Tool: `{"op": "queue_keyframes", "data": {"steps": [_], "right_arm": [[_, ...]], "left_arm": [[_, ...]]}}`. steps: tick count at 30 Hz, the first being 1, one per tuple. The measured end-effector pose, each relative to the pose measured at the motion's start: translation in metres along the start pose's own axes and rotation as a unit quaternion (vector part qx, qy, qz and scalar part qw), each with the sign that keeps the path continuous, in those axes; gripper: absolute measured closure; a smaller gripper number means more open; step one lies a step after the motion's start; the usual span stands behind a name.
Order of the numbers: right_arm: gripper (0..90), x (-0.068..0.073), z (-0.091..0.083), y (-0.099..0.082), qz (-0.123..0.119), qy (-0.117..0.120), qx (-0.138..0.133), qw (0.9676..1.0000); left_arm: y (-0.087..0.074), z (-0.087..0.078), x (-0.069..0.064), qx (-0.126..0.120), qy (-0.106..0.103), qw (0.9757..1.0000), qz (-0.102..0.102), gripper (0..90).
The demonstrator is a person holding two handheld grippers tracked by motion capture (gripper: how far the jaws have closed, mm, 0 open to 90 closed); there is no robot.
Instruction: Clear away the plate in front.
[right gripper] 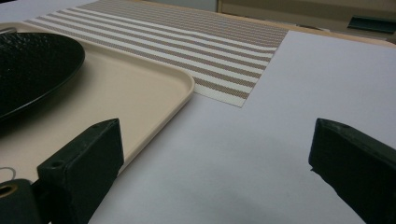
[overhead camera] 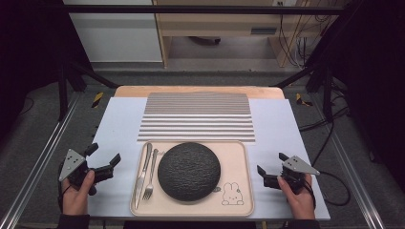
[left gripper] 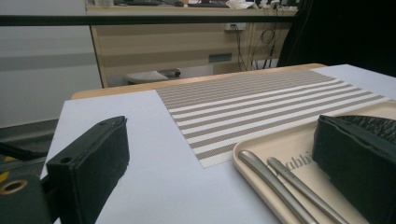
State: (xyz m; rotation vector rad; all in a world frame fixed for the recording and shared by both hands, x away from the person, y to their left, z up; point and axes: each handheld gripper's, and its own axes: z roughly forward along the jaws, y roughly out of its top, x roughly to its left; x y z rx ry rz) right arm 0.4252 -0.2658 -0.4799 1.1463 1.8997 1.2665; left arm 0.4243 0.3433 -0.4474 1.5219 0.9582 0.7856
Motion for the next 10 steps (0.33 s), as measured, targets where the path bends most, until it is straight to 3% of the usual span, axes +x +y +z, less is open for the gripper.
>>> {"op": "queue_keyframes", "data": {"steps": [10], "right_arm": [[3.8, -0.001, -0.001, 0.000, 0.008, 0.003, -0.010, 0.9999]], "left_arm": [[0.005, 0.001, -0.014, -0.028, -0.016, 0.9993, 0.017, 3.8]]}}
